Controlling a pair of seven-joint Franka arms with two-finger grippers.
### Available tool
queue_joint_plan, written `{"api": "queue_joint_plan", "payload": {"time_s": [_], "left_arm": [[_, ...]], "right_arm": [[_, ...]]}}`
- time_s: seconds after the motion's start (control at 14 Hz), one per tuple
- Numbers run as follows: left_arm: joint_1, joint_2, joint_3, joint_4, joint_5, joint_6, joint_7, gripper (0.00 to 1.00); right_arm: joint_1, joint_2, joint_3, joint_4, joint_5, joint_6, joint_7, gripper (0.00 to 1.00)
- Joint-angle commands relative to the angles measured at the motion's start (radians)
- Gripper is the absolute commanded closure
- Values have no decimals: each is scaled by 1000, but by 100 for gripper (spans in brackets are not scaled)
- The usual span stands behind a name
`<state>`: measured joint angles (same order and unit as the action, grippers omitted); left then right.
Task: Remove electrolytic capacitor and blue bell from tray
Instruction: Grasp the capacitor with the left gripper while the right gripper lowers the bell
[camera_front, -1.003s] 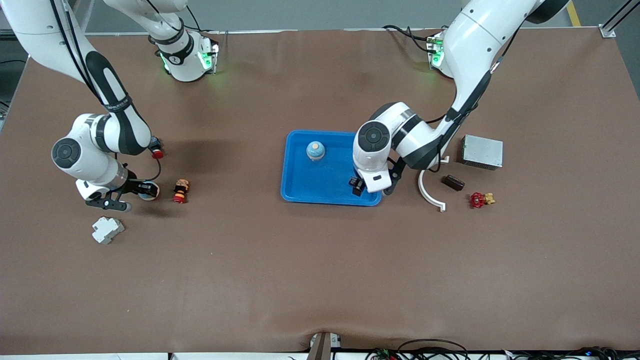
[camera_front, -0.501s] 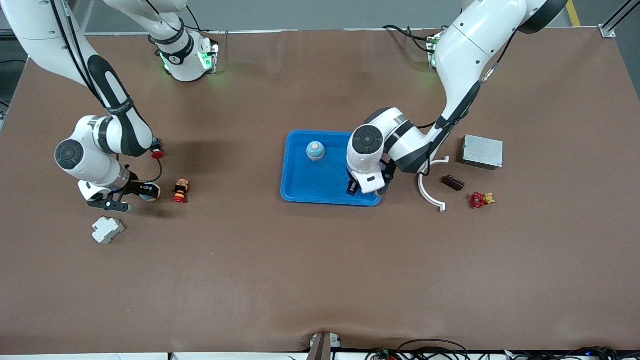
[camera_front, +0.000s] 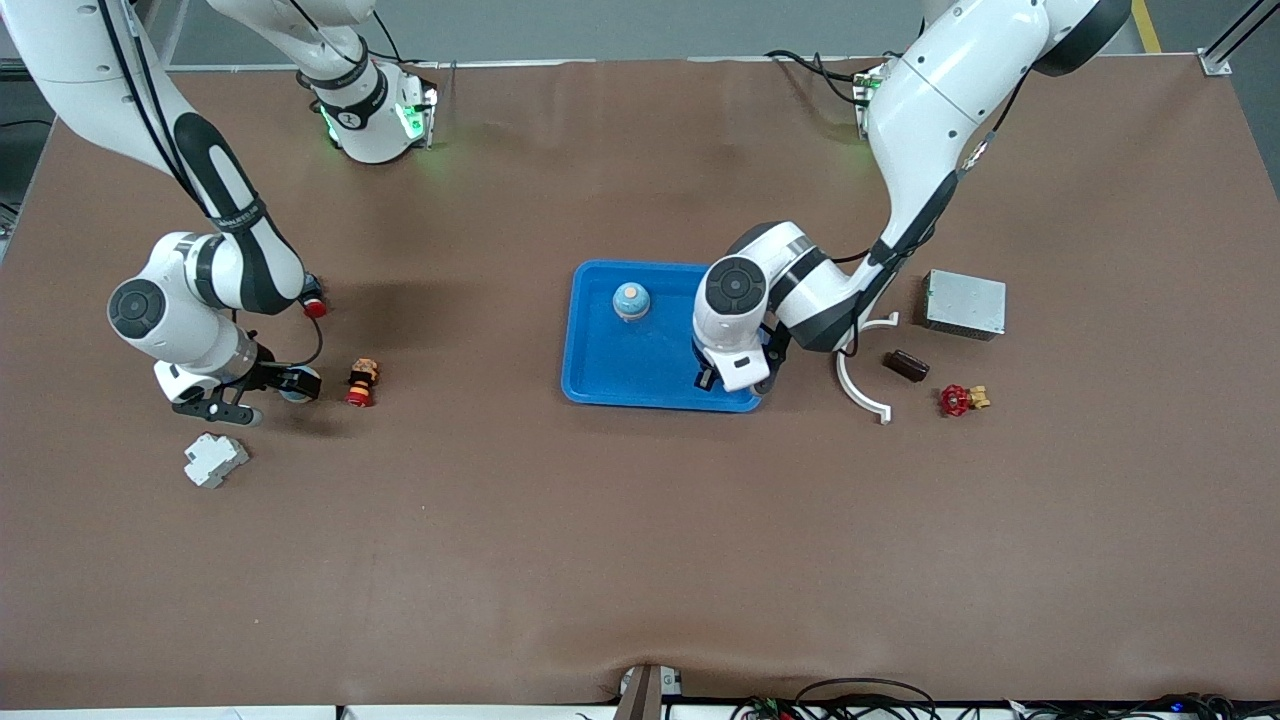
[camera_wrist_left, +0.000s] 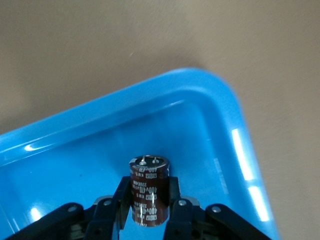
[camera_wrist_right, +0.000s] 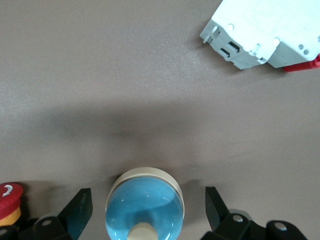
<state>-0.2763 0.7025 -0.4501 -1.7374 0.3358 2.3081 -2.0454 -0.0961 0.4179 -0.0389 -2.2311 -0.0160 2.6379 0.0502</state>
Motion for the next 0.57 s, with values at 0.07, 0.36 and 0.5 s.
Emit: {"api": "queue_joint_plan", "payload": {"time_s": [0.07,0.36,0.5], "left_arm": [[25,-118,1,10,9,-110,-21,100],[106,-216,-6,13,-4,-257,26,100],[169,-245,-10,12,-11,-346,169,100]], "right_arm": [[-4,-19,22,83,-8,-124,-10,0],[25,-71,25,306,-9,-540,26,0],[65,-122,28,309,8,-591,133,0]]}}
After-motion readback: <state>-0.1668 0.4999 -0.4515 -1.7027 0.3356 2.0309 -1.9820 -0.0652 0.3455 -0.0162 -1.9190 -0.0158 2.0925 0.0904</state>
